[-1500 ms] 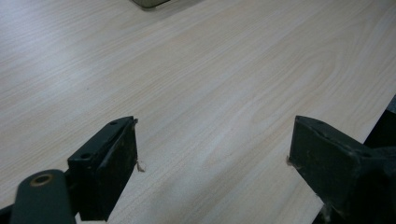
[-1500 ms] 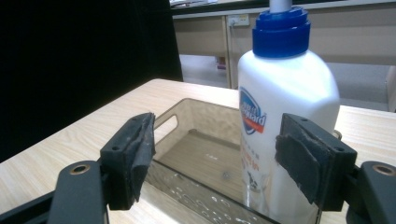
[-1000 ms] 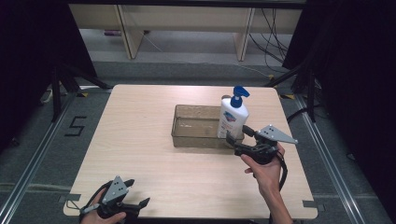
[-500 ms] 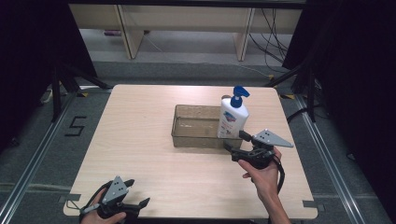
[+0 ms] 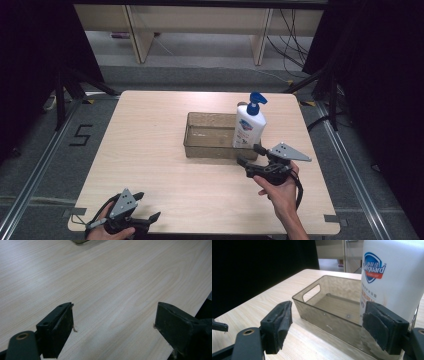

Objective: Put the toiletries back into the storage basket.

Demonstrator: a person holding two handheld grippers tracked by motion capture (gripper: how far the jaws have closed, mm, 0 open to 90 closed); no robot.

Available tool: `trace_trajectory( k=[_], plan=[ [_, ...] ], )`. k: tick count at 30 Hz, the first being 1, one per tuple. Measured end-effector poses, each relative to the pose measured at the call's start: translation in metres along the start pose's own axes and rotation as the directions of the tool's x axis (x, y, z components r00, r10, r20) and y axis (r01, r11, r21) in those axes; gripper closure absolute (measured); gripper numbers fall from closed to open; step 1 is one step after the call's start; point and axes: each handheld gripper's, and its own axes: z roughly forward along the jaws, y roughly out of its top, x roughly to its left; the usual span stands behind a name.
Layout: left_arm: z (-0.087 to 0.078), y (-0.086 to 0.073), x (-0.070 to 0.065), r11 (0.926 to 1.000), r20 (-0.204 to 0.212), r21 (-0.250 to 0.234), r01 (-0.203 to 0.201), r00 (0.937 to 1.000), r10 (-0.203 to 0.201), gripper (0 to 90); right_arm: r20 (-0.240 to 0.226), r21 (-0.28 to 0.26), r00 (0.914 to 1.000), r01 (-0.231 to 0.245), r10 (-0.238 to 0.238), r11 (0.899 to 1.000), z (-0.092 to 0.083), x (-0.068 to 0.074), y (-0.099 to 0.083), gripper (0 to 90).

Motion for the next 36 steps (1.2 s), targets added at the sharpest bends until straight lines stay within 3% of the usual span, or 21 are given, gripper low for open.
trace_trajectory(
  k=[1,8,10,12,15,16,17,18,19,22,24,25,28,30,31,33,36],
  plan=[
    [0.000,0.000,0.001,1.0000,-0.002,0.007,-0.005,1.0000,0.005,14.7,-0.002,-0.022,0.9995,0.031,-0.031,0.999,0.001,-0.002,-0.001,23.4],
    [0.000,0.000,0.000,1.0000,0.002,-0.001,0.000,1.0000,0.000,14.8,-0.011,-0.003,0.9993,0.036,-0.036,0.999,0.000,0.000,-0.005,22.0],
    [0.000,0.000,0.000,1.0000,0.002,-0.001,-0.001,1.0000,0.001,14.7,-0.010,0.010,0.9998,0.018,-0.018,1.000,-0.001,0.002,-0.006,21.7],
    [0.000,0.000,0.000,1.0000,0.003,0.000,-0.003,1.0000,0.003,14.8,-0.006,0.003,0.9989,0.046,-0.046,0.999,0.001,0.001,-0.009,21.1],
    [0.000,0.000,0.000,1.0000,0.002,-0.001,-0.004,1.0000,0.004,14.8,-0.024,0.001,0.9987,0.046,-0.046,0.999,0.002,0.001,-0.012,20.7],
    [0.000,0.000,0.000,1.0000,0.001,-0.001,-0.004,1.0000,0.004,14.8,-0.028,0.025,0.9994,0.019,-0.018,1.000,0.001,0.003,-0.013,20.6],
    [0.000,0.000,0.000,1.0000,0.001,-0.001,-0.004,1.0000,0.004,14.7,-0.020,0.016,0.9990,0.040,-0.039,0.999,0.000,0.002,-0.013,20.6],
    [0.000,0.000,0.000,1.0000,0.003,0.004,-0.005,1.0000,0.005,14.8,-0.026,0.011,0.9992,0.030,-0.030,0.999,0.001,0.003,-0.014,20.4],
    [0.000,0.000,0.000,1.0000,0.003,0.004,-0.005,1.0000,0.005,14.8,-0.027,0.025,0.9996,0.002,-0.001,1.000,0.000,0.006,-0.015,20.0],
    [0.000,0.000,0.000,1.0000,0.001,0.000,-0.006,1.0000,0.006,14.8,-0.031,0.011,0.9989,0.037,-0.036,0.999,0.001,0.005,-0.017,19.7],
    [0.000,0.000,0.000,1.0000,0.000,-0.002,-0.004,1.0000,0.004,14.8,-0.033,0.027,0.9994,0.011,-0.010,1.000,-0.001,0.008,-0.019,18.8],
    [0.000,0.000,0.000,1.0000,0.000,0.003,-0.004,1.0000,0.004,14.8,-0.038,0.012,0.9986,0.037,-0.037,0.999,0.000,0.006,-0.019,18.4],
    [0.000,0.000,0.000,1.0000,-0.001,0.007,-0.004,1.0000,0.004,14.8,-0.041,0.025,0.9992,0.006,-0.005,1.000,-0.001,0.009,-0.022,17.1],
    [0.000,0.000,0.000,1.0000,-0.002,0.006,-0.002,1.0000,0.002,14.7,-0.043,0.025,0.9987,0.029,-0.028,0.999,-0.002,0.008,-0.023,16.1],
    [0.000,0.000,0.000,0.9999,-0.005,0.010,-0.004,1.0000,0.004,14.7,-0.047,0.036,0.9988,-0.013,0.015,0.999,-0.003,0.012,-0.024,15.4],
    [0.000,0.000,0.000,0.9999,-0.005,0.010,-0.003,1.0000,0.003,14.8,-0.044,0.025,0.9984,0.037,-0.036,0.999,-0.002,0.009,-0.025,15.3],
    [0.000,0.000,0.000,1.0000,-0.003,0.007,-0.003,1.0000,0.003,14.8,-0.057,0.020,0.9977,0.038,-0.037,0.999,-0.003,0.012,-0.028,15.2]
  ],
)
